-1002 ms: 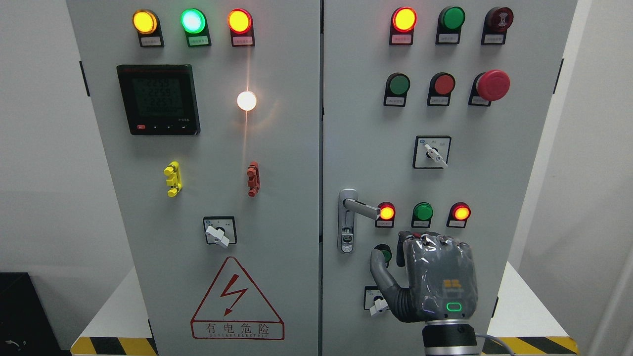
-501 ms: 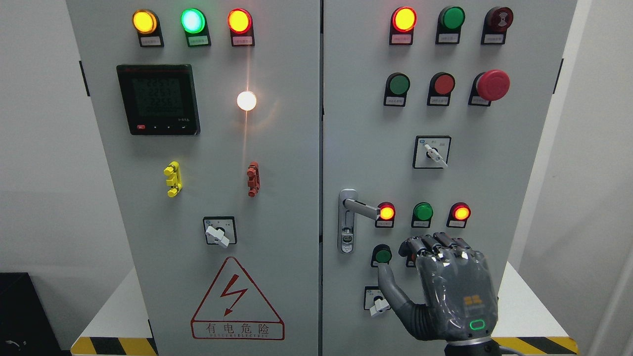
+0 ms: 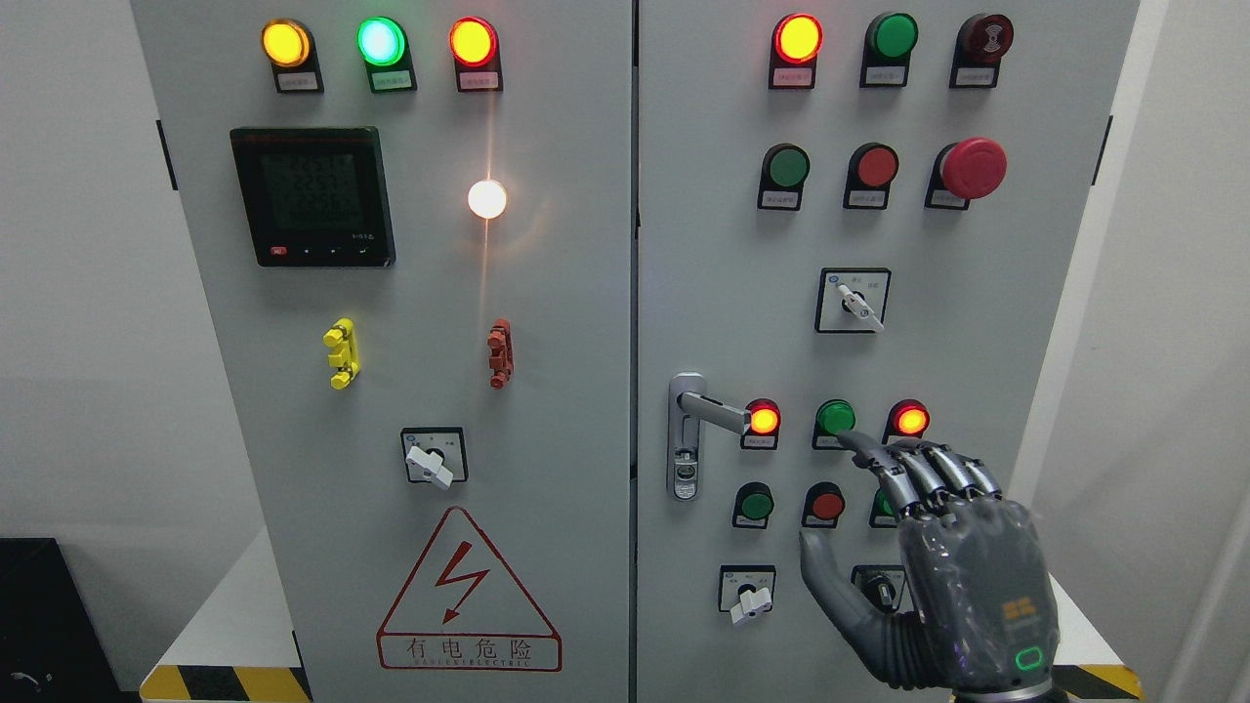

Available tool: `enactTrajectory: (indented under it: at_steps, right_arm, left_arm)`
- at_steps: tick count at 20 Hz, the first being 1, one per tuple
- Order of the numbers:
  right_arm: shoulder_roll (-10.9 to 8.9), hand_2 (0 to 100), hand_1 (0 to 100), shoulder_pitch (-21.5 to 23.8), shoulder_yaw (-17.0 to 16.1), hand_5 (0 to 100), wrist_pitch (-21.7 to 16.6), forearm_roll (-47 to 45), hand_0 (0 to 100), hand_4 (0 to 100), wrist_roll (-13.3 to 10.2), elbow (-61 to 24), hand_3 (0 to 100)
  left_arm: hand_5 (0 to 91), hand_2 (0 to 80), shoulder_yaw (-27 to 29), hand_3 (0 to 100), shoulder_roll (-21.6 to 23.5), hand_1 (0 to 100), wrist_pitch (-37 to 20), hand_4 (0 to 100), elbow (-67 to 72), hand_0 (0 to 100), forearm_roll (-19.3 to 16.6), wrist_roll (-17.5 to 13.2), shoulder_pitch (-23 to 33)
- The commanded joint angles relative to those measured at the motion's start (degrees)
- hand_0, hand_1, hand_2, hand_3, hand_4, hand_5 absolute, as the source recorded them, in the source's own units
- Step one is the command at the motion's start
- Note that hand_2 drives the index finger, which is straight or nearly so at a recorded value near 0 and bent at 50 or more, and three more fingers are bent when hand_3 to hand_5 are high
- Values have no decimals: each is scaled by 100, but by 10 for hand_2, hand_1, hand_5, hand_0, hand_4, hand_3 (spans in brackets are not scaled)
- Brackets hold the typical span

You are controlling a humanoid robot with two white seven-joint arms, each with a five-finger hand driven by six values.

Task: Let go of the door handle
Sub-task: 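Open the right hand fingers and pull away from the handle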

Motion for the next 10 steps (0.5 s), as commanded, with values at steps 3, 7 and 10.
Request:
enactTrajectory:
  at_steps: [3,7,10]
  right_arm:
    - [19,5,192,-20,-314,0,-8,-270,502,57,42,-87,38]
    - [36,29,190,-20,-305,0,-8,-279,499,54,15,-95,41]
    - [45,36,189,-11,-270,0,-8,-279,496,57,15,-95,45]
  left_arm:
    - [0,0,0,0,0,556,-5,0,-3,120,-5,-1,97]
    - [0,0,0,0,0,556,-5,0,-3,120,3,-1,97]
    - [0,0,0,0,0,556,-5,0,-3,120,3,-1,97]
